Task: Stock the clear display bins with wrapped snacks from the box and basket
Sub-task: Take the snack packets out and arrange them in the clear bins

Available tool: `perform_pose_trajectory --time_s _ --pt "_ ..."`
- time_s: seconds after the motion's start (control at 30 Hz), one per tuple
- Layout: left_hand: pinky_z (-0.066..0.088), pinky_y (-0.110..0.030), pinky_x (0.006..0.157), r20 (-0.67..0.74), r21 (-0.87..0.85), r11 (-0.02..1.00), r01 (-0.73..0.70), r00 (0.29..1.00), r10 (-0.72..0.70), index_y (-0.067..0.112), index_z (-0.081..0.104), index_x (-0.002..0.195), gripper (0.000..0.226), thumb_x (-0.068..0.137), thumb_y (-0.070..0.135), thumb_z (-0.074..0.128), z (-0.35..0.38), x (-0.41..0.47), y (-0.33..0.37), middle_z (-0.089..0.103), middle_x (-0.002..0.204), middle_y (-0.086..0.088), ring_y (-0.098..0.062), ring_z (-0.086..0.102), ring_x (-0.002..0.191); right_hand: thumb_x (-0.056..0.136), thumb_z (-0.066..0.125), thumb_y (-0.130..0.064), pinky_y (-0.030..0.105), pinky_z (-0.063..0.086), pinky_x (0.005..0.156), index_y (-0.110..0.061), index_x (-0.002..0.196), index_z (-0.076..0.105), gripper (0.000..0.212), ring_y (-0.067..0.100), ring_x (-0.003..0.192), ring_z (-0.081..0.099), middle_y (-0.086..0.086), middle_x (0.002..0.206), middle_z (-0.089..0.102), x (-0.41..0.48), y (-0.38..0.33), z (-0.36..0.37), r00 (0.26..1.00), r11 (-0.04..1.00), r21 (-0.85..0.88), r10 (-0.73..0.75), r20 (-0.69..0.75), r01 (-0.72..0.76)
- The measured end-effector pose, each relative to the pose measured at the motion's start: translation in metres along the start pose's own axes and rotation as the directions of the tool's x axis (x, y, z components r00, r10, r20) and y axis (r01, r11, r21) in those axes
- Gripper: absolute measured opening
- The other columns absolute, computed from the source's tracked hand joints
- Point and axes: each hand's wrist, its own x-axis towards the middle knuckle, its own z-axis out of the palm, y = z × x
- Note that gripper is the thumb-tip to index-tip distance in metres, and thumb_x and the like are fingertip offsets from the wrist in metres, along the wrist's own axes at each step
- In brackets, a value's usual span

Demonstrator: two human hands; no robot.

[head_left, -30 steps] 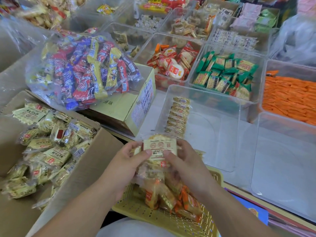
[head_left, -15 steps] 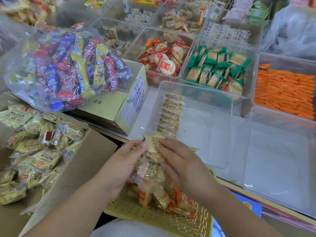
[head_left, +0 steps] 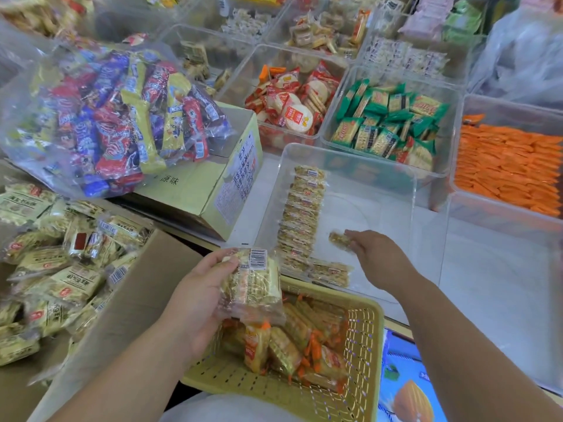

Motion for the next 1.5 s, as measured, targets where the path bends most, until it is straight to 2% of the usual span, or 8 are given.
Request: perform_pose_trajectory --time_s 0.27,0.6,0.7,0.9,1.03,1.2,1.33,1.5 --pt "0.063 -0.041 0.061 -0.001 -0.032 0.999 -0.011 1.000 0.011 0.022 0.075 0.113 0.019 0.100 0.018 0.062 -0.013 0.001 -0.005 0.078 0.112 -0.011 -0.029 0.078 0.091 0.111 0.031 -0.024 0.032 0.044 0.073 -0.027 0.153 0.040 0.044 0.020 0.075 0.059 0.001 0.082 0.058 0.026 -0.006 0.027 0.940 0.998 -0.066 0.021 0.339 0.002" --pt "0.061 -0.058 0.083 0.039 -0.032 0.999 -0.026 0.999 0.028 0.024 0.082 0.099 0.034 0.096 0.001 0.057 -0.013 -0.002 -0.007 0.078 0.111 -0.016 -0.031 0.076 0.087 0.110 0.029 -0.042 0.036 0.033 0.115 -0.033 0.159 0.024 0.051 0.028 0.142 0.041 0.005 0.158 0.042 0.029 -0.010 0.034 0.898 0.993 -0.094 0.105 0.427 -0.072" --pt "0.059 -0.029 0.053 0.089 0.024 0.982 -0.187 0.979 0.184 0.028 0.082 0.095 0.042 0.094 -0.007 0.059 -0.008 -0.009 -0.002 0.079 0.101 -0.011 -0.019 0.076 0.073 0.105 0.032 -0.056 0.048 0.029 0.118 -0.033 0.158 0.028 0.058 0.030 0.146 0.033 0.004 0.159 0.041 0.025 -0.013 0.027 0.925 0.991 -0.073 0.132 0.358 -0.113" --pt "0.054 -0.030 0.100 0.307 0.434 0.519 -0.736 0.663 0.683 0.037 0.078 0.101 0.050 0.074 -0.005 0.075 -0.015 -0.013 0.009 0.077 0.114 0.014 -0.009 0.066 0.120 0.102 0.040 -0.055 0.030 0.038 0.104 -0.032 0.141 0.055 0.047 0.015 0.133 0.048 -0.007 0.144 0.056 -0.017 -0.046 0.009 0.999 0.975 0.219 -0.030 -0.029 0.036" --pt "0.041 -0.039 0.111 0.417 0.517 0.238 -0.822 0.485 0.768 0.040 0.076 0.107 0.046 0.076 0.006 0.072 -0.013 -0.010 0.014 0.067 0.132 0.020 -0.015 0.049 0.142 0.093 0.047 -0.064 0.025 0.053 0.091 -0.043 0.127 0.063 0.043 0.002 0.115 0.063 -0.019 0.123 0.068 -0.055 -0.081 -0.002 0.991 0.690 0.718 -0.137 0.005 0.092" --pt "0.048 -0.035 0.109 0.435 0.508 0.283 -0.813 0.526 0.731 0.039 0.081 0.101 0.064 0.072 -0.019 0.079 0.000 -0.009 0.009 0.068 0.130 0.018 -0.016 0.056 0.134 0.079 0.066 -0.067 0.028 0.055 0.089 -0.045 0.144 0.044 0.073 0.007 0.122 0.061 -0.023 0.137 0.056 -0.078 -0.101 -0.004 0.969 0.507 0.853 -0.246 0.004 0.126" --pt "0.044 -0.017 0.104 0.442 0.554 0.291 -0.780 0.571 0.691 0.046 0.077 0.109 0.068 0.079 -0.016 0.076 0.012 -0.008 0.007 0.067 0.125 0.024 -0.009 0.062 0.124 0.073 0.081 -0.059 0.033 0.041 0.111 -0.053 0.147 0.038 0.086 -0.001 0.145 0.031 -0.020 0.159 0.027 -0.085 -0.101 -0.007 0.945 0.787 0.524 -0.268 -0.185 0.326" --pt "0.044 -0.018 0.107 0.517 0.571 0.294 -0.766 0.614 0.596 0.048 0.070 0.123 0.067 0.086 -0.007 0.073 0.029 0.003 0.004 0.063 0.132 0.024 -0.001 0.056 0.128 0.086 0.064 -0.007 0.020 0.045 0.101 -0.021 0.134 0.063 0.050 0.008 0.118 0.058 -0.007 0.130 0.065 -0.078 -0.089 -0.003 0.884 0.835 0.309 -0.382 -0.270 0.456"
